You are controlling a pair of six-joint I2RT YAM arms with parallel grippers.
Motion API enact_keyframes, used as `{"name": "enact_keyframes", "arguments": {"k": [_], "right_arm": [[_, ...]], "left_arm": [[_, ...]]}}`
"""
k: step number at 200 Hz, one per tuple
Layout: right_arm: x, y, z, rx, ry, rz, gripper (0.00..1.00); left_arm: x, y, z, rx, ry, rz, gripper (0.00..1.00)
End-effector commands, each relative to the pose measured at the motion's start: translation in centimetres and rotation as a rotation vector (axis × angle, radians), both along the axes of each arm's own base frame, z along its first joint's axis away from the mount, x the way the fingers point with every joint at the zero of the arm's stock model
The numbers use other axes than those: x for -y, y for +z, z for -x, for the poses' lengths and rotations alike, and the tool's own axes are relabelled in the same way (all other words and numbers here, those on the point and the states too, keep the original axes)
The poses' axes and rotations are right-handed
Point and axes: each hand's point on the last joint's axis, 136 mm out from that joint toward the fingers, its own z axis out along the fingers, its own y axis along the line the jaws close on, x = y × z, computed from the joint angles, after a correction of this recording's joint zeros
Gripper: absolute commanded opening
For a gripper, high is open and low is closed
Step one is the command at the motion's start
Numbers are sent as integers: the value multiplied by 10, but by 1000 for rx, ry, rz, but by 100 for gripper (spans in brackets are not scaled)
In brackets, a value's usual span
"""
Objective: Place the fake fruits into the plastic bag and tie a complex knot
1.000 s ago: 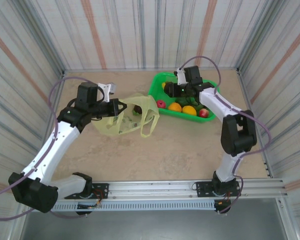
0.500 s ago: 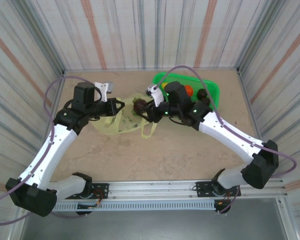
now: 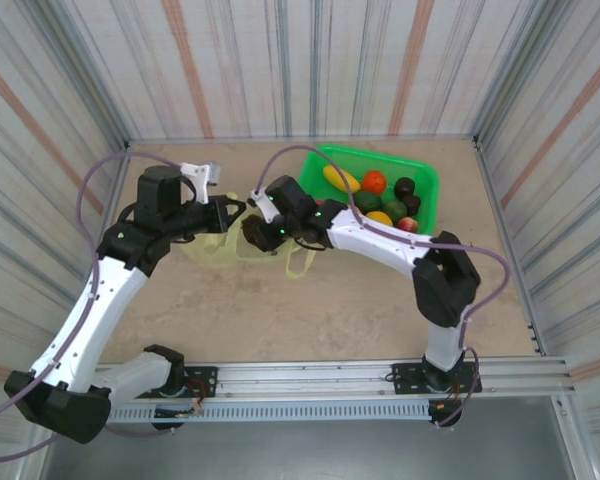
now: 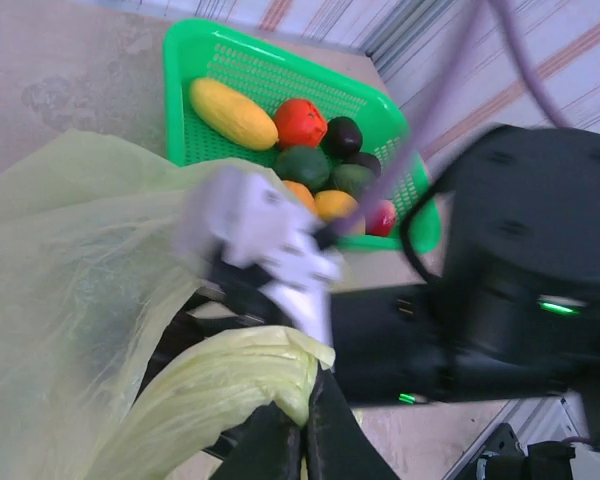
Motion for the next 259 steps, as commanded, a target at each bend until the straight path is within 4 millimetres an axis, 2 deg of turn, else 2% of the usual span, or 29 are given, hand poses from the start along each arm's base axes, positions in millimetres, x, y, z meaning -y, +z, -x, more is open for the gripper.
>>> {"name": "enact_keyframes", "arguments": {"k": [1, 11, 34, 54, 75, 137, 159, 174, 192, 222, 237, 259], "right_arm": [[-7, -4, -28, 11, -99, 34, 68], [-9, -5, -34, 9, -120, 48, 75], [-5, -5, -34, 3, -135, 53, 78], [3, -1, -26, -16, -124, 32, 76], [8, 11, -13, -39, -88, -16, 68], [22, 91, 37, -68, 49, -307, 50], [26, 113, 55, -75, 109, -374, 48], [36, 130, 58, -71, 111, -433, 48], [61, 146, 45, -73, 48, -500, 48], [116, 152, 9, -56, -98, -547, 50], [145, 146, -14, -60, -187, -541, 51], [195, 113, -58, -48, -357, -406, 54]], "left_arm": [[-4, 20, 2, 58, 4, -15, 0], [-5, 21, 0, 58, 7, -22, 0], [-8, 23, -2, 69, 18, -45, 0], [-9, 21, -4, 70, 22, -61, 0], [-9, 16, -4, 64, 22, -57, 0], [-5, 2, 1, 26, 12, -28, 0], [-5, -1, 1, 16, 14, -24, 0], [-5, -1, 1, 15, 14, -21, 0], [-5, -1, 1, 13, 14, -20, 0], [-3, 0, 1, 10, 9, -9, 0], [-3, 1, 1, 15, 9, -11, 0], [-3, 2, 1, 17, 9, -14, 0]]}}
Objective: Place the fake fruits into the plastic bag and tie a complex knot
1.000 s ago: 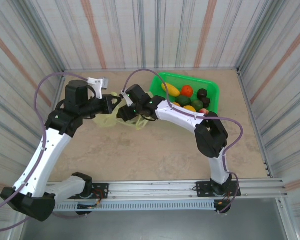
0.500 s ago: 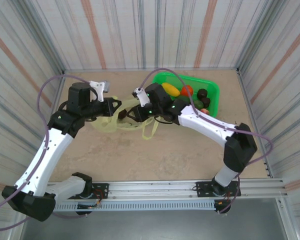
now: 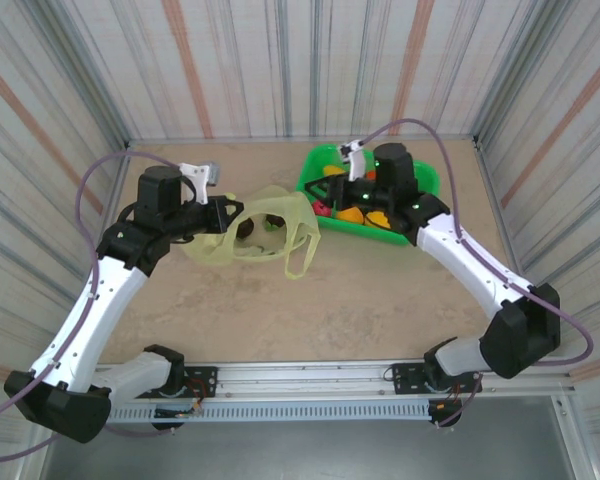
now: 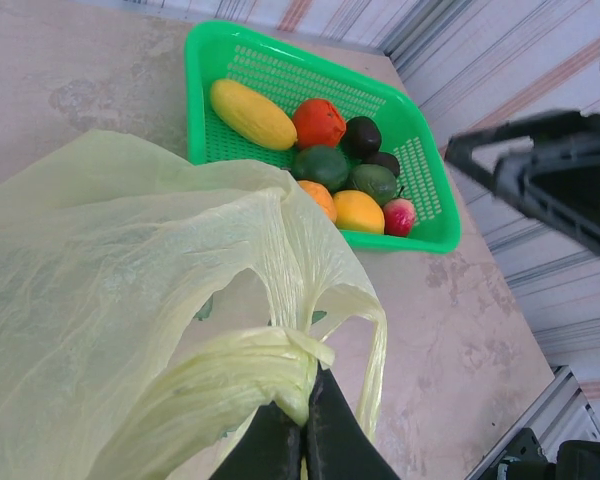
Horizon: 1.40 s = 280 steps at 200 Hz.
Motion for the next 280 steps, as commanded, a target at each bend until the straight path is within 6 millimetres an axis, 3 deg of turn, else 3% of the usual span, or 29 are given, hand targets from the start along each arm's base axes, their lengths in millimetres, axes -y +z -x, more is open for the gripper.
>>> {"name": "enact_keyframes", "arguments": {"k": [1, 23, 49, 83, 152, 157, 201, 280], "right_arm": [[39, -24, -28, -60, -110, 90, 55], [79, -58, -72, -75, -269, 241, 74], [95, -98, -109, -104, -279, 453, 75], [94, -153, -140, -155, -217, 675, 74], [86, -233, -176, -216, -176, 826, 79], [84, -227, -185, -197, -186, 818, 79], [80, -241, -200, -199, -182, 831, 81], [41, -264, -201, -226, -36, 839, 80]], "left_arm": [[2, 8, 4, 20, -15, 22, 0], [4, 7, 4, 16, -29, 25, 0], [6, 7, 0, 11, -31, 23, 0], [10, 8, -3, 4, -49, 8, 0], [20, 1, -11, -26, -81, -21, 0], [21, 1, -12, -27, -82, -24, 0], [24, -4, -15, -42, -89, -35, 0], [24, -9, -17, -50, -90, -47, 0]]}}
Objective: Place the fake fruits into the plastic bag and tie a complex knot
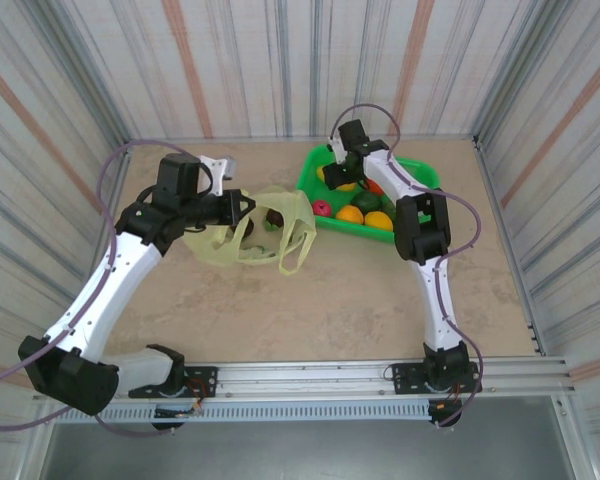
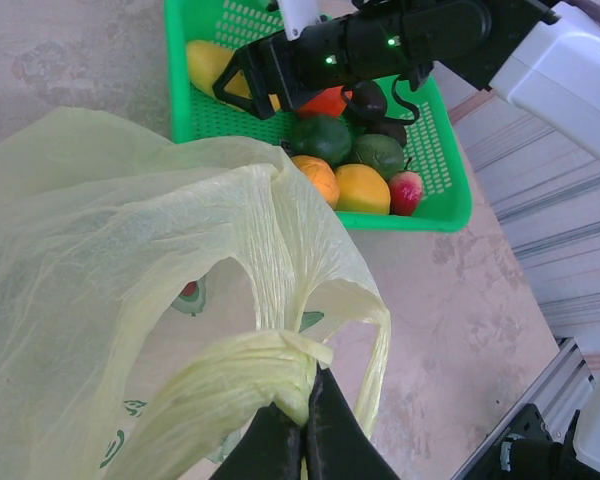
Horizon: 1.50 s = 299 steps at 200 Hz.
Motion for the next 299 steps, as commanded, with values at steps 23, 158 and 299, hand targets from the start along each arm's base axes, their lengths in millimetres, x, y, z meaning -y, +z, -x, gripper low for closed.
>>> {"name": "enact_keyframes", "arguments": {"k": [23, 158, 299], "right_arm": [[-12, -24, 14, -102, 65, 27, 73], [-9, 180, 62, 160, 37, -457, 49], [-142, 230, 250, 226, 409, -815, 53]], "left_arm": [[2, 7, 2, 20, -26, -7, 0], [-8, 19, 14, 68, 0, 12, 0], [-18, 27, 25, 115, 37, 38, 0]]}}
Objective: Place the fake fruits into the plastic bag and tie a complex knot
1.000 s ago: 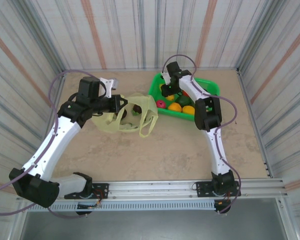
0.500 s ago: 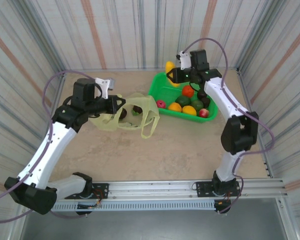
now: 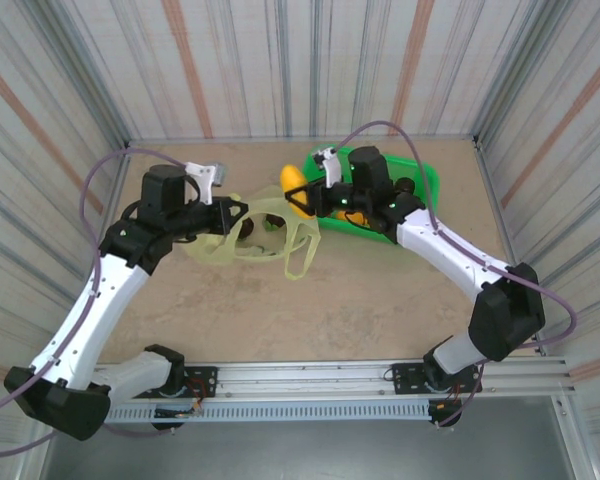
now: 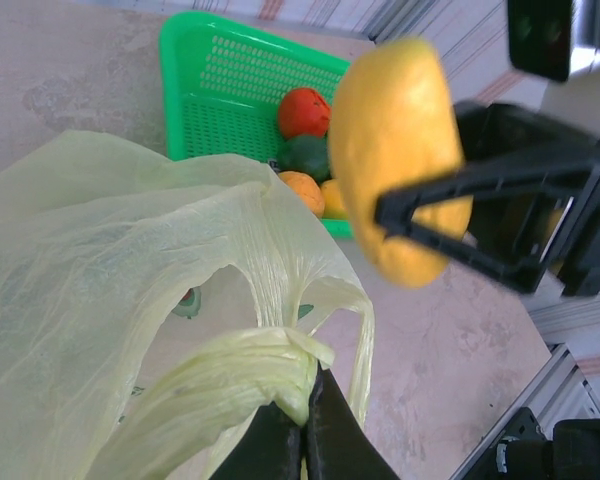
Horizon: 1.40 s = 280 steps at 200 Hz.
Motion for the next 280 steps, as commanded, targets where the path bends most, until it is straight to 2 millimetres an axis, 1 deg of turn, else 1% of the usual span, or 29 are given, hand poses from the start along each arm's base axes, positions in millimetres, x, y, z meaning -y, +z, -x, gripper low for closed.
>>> {"name": "enact_keyframes", "arguments": {"k": [1, 12, 24, 38, 51, 70, 86, 100, 114, 128, 135, 148, 156, 163, 177, 198, 212, 244, 280], "right_arm": [[-23, 7, 16, 56, 57, -54, 53], [-34, 1, 19, 76, 71, -55, 54], [-43, -6, 16, 98, 59, -59, 53], [-54, -9, 15, 131, 57, -70, 53], [-65, -13, 19, 191, 73, -70, 53], [-76, -29, 21, 288, 65, -76, 54], [-81, -40, 17, 346, 41, -94, 56], [-88, -46, 19, 443, 46, -105, 55], [-97, -63, 22, 532, 59, -32, 56], [-100, -80, 13, 536, 50, 25, 58], [-101, -85, 9, 534, 41, 42, 60], [-103, -97, 2, 519, 42, 95, 66], [-105, -101, 0, 510, 42, 120, 70], [-104, -101, -3, 506, 35, 130, 73], [-104, -99, -1, 503, 38, 129, 76], [-101, -95, 3, 490, 45, 137, 76], [-97, -87, 9, 484, 56, 133, 74], [-87, -66, 30, 464, 108, 75, 71], [-77, -53, 57, 400, 186, 24, 69]], "left_arm": [[-6, 9, 2, 32, 25, 11, 0], [-7, 9, 2, 32, 26, 9, 0], [-7, 8, 2, 31, 26, 8, 0], [-7, 10, 2, 31, 26, 10, 0], [-7, 11, 3, 33, 26, 11, 0], [-7, 14, 2, 34, 25, 15, 0], [-6, 17, 2, 34, 21, 23, 0], [-4, 20, 2, 36, 16, 30, 0], [-4, 22, 1, 38, 16, 30, 0], [-3, 25, 1, 41, 13, 32, 0], [-3, 25, 0, 40, 14, 30, 0], [-4, 26, 0, 44, 14, 28, 0], [-4, 25, 0, 42, 15, 25, 0], [-4, 24, -1, 43, 16, 23, 0], [-5, 24, 0, 47, 17, 16, 0], [-7, 23, 1, 53, 19, 1, 0], [-8, 21, 2, 51, 18, -6, 0], [-9, 16, 4, 48, 18, -6, 0], [-14, 10, 7, 55, 30, -31, 0]]}}
